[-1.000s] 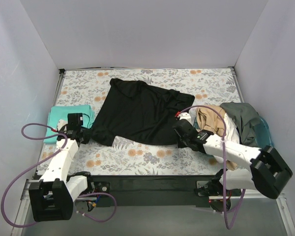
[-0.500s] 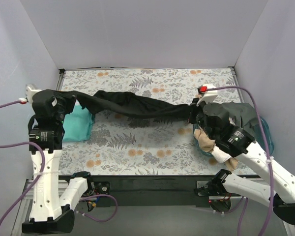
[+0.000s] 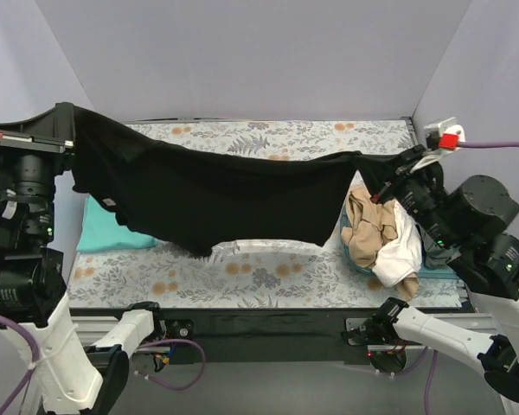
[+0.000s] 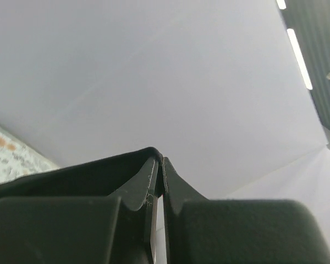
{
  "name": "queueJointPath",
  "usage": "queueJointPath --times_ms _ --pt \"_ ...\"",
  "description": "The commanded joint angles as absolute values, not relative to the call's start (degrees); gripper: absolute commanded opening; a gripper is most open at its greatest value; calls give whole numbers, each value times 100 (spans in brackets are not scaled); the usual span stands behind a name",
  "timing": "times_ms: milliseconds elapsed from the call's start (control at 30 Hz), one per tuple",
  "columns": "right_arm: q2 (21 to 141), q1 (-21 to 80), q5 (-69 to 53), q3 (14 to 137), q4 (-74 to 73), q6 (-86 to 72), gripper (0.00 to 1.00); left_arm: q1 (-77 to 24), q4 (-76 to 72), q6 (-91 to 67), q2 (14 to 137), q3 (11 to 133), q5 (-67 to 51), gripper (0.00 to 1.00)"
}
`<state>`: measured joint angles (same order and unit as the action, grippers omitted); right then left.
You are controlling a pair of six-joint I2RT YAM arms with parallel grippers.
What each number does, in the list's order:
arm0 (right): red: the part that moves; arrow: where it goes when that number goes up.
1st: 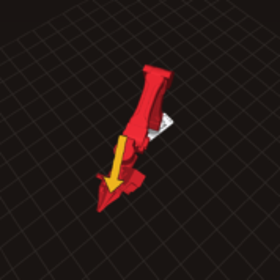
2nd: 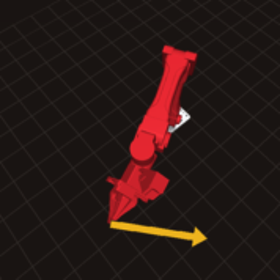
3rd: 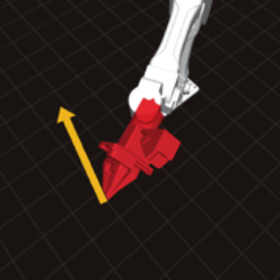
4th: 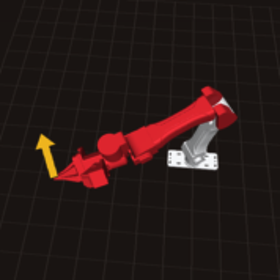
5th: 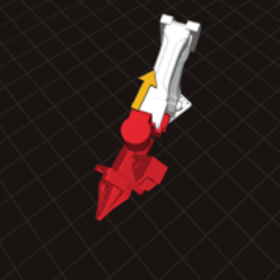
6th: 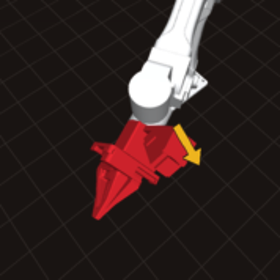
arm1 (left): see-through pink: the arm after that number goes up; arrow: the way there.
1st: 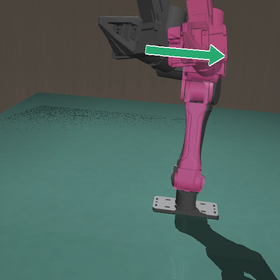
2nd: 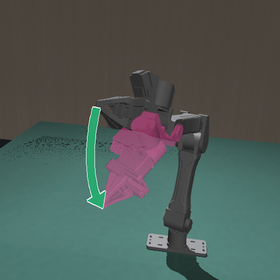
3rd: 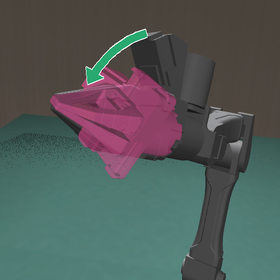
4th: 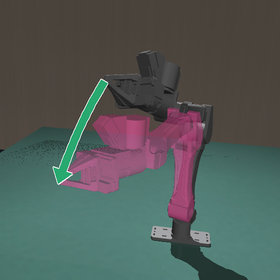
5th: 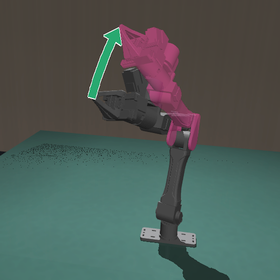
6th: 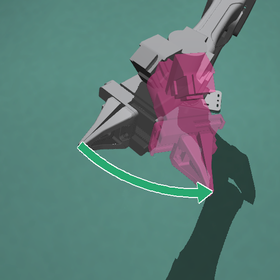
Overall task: Fold and stack the t-shirts
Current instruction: Flatten the tshirt out
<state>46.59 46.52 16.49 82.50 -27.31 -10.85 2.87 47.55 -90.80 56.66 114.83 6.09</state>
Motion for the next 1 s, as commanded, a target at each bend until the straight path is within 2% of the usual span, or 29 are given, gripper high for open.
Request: queueJointPath --times_ms 0,300,467,767,967 --pt "4570 4641 1083 8832 -2891 -914 1 290 5001 -8772 5766 12171 624 0" --pt "4456 4641 343 9606 -3208 -932 1 281 4624 -8631 5546 12752 633 0" --pt "4491 4641 448 9624 -3199 -958 1 290 4553 -8552 5608 12719 457 0" --pt "4790 4641 1704 8773 -3024 -896 1 290 3579 -8665 5431 10145 343 0" --pt "5167 4632 3321 7771 -2611 -949 1 290 2737 -9325 5572 8582 123 0"
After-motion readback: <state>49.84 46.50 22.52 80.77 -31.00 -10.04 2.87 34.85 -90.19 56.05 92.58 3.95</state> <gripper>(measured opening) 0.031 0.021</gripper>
